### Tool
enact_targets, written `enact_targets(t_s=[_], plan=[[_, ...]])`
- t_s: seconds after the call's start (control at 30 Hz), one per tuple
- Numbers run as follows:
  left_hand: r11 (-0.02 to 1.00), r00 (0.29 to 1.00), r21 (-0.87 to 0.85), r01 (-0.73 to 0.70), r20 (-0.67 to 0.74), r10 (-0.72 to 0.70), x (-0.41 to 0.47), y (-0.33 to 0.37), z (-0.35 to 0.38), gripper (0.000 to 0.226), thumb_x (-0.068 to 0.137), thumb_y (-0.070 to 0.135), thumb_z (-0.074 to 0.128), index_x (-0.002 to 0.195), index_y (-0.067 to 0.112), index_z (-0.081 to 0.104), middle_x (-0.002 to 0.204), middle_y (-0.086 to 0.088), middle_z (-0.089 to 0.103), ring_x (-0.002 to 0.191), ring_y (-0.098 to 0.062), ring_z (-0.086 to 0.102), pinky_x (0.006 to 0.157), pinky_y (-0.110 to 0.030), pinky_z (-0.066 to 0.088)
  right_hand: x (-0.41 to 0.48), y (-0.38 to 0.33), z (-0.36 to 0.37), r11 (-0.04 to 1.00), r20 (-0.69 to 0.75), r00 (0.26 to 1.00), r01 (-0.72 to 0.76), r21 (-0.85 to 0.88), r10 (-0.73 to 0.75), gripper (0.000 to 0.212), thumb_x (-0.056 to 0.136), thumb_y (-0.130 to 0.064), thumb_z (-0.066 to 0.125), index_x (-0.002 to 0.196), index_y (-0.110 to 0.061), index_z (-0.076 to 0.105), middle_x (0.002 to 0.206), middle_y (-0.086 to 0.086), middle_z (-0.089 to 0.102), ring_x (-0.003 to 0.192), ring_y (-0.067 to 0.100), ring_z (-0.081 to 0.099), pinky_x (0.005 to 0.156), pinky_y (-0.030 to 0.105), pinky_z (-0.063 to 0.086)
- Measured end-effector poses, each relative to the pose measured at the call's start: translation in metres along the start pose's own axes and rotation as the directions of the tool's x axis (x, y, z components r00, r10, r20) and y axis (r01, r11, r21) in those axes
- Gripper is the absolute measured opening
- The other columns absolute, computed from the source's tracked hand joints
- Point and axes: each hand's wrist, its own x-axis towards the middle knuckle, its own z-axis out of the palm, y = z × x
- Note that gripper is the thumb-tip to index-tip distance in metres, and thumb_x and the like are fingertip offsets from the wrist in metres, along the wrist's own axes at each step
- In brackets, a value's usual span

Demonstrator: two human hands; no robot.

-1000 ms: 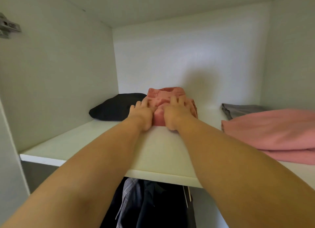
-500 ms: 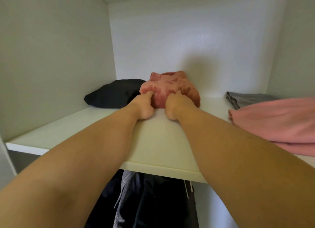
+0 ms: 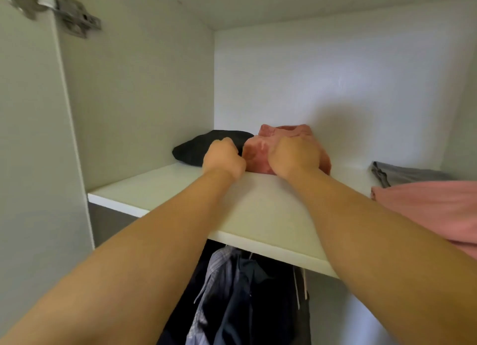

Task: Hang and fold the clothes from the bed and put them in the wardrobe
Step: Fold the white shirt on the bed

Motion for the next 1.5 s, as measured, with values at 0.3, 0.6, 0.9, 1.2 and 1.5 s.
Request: enact_targets(t_s=[0.3,0.6,0.9,1.2,1.5], plan=[[0.963,0.928,-0.252,-0.097,-0.372,-0.004,-0.284,-0.124,-0.149,0.024,0.099,0.036,0.054,0.081,0.022,0.059,0.069,0.010,0.057,0.068,-0.006,0.053,0.061,-0.013,0.037,-0.204,-0.112,-0.060,0.791,-0.219,0.827,0.561,0.246,-0.518,0.043,0.086,-0.040,0.033,0.054,-0.013,0.042,0.058,0.006,0.044,0.054,0.026,0.042,0.048,0.028,0.019],[0.644,0.519,-0.370,0.670,-0.387,-0.762,-0.655,-0.289,-0.211,0.030,0.104,0.031,0.053,0.077,0.023,0.062,0.066,0.027,0.060,0.064,0.004,0.055,0.056,-0.012,0.036,-0.606,-0.237,0.055,0.318,0.329,0.109,0.646,0.694,-0.938,0.048,0.095,-0.039,0.032,0.054,-0.016,0.040,0.058,0.001,0.041,0.062,0.032,0.043,0.056,0.034,0.033],[-0.209,-0.321,-0.447,0.870,-0.190,-0.928,-0.999,-0.355,-0.199,0.036,0.104,0.033,0.046,0.079,0.009,0.057,0.077,-0.006,0.062,0.074,-0.027,0.057,0.066,-0.040,0.043,-0.940,-0.258,0.114,0.081,0.545,-0.566,0.644,0.761,-0.618,0.045,0.100,-0.036,0.028,0.068,-0.013,0.050,0.083,0.013,0.061,0.075,0.032,0.054,0.063,0.035,0.038],[-0.604,-0.664,-0.350,0.716,-0.071,-0.745,-1.232,-0.413,-0.197,0.031,0.101,0.018,0.045,0.071,0.011,0.044,0.083,-0.015,0.054,0.084,-0.036,0.055,0.067,-0.038,0.037,-1.150,-0.266,0.146,0.033,0.612,-0.745,0.627,0.778,-0.265,0.043,0.106,-0.029,0.028,0.117,-0.005,0.062,0.128,0.023,0.061,0.115,0.036,0.058,0.096,0.040,0.047],[-0.622,-0.617,-0.011,0.783,0.112,-0.779,-1.370,-0.494,-0.210,0.054,0.096,0.010,0.045,0.148,0.025,0.050,0.169,-0.005,0.009,0.152,-0.026,0.023,0.115,-0.037,0.036,-1.258,-0.258,0.170,0.025,0.605,-0.780,0.609,0.793,-0.159,0.030,0.102,-0.011,0.035,0.112,-0.001,0.061,0.125,0.024,0.062,0.113,0.039,0.059,0.092,0.038,0.046]])
